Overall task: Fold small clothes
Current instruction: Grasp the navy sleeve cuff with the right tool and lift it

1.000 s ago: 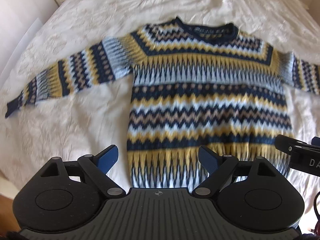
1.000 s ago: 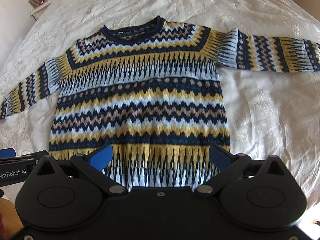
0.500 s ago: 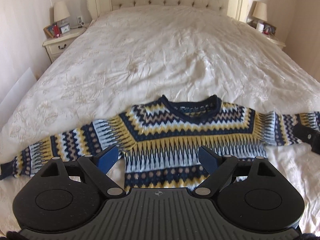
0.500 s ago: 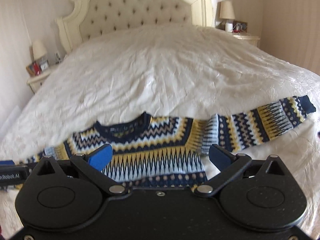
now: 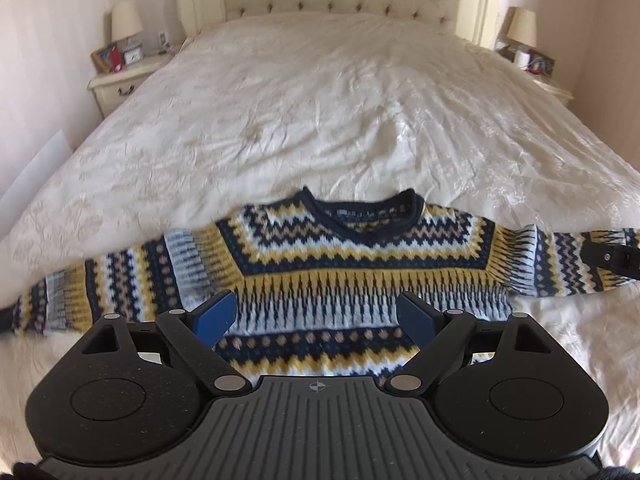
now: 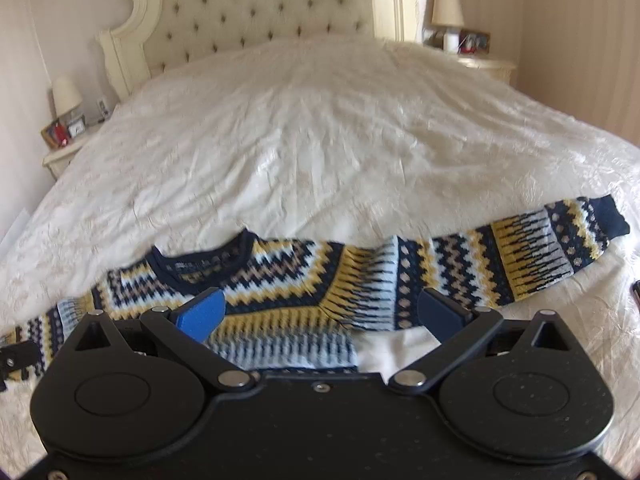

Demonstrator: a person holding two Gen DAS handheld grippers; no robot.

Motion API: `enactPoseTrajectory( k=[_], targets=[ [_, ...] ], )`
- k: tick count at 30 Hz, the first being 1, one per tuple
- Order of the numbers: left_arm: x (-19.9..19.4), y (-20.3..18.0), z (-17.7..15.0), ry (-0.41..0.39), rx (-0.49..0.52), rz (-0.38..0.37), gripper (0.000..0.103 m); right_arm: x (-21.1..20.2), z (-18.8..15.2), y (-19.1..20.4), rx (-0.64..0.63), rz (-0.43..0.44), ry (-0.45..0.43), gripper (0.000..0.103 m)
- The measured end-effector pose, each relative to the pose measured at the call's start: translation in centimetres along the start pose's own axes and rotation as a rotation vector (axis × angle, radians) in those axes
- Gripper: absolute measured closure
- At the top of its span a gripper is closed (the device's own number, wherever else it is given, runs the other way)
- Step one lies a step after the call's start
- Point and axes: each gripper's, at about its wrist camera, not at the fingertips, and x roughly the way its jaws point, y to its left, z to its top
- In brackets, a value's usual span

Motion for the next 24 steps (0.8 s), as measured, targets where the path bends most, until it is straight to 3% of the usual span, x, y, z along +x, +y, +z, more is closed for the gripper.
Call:
enactPoseTrajectory(
  k=[4,9,13,24],
  targets=[
    [0.8,-1.9,-0.8,0.097,-0.048,0.028,0.016,1.7,0.2,-4.3,-0.021,0.025,0.067,0.001],
    [1.2,-4.6,-1.7,0.137,-0.087,0.059,0.016,4.1,0.9,-10.0,-0.042,0.034,0.144,0.008],
    [1.8,-6.9,-1.9,0.154,-0.109,0.086,0.016,6.2,1.8,-15.1,0.024,0.058,0.200,0.009],
    [3.0,-10.9,-1.8,0.206,-0.106,0.143,0.016,10.0,3.5,-26.7,0.152,-0.072,0.235,0.012]
  ],
)
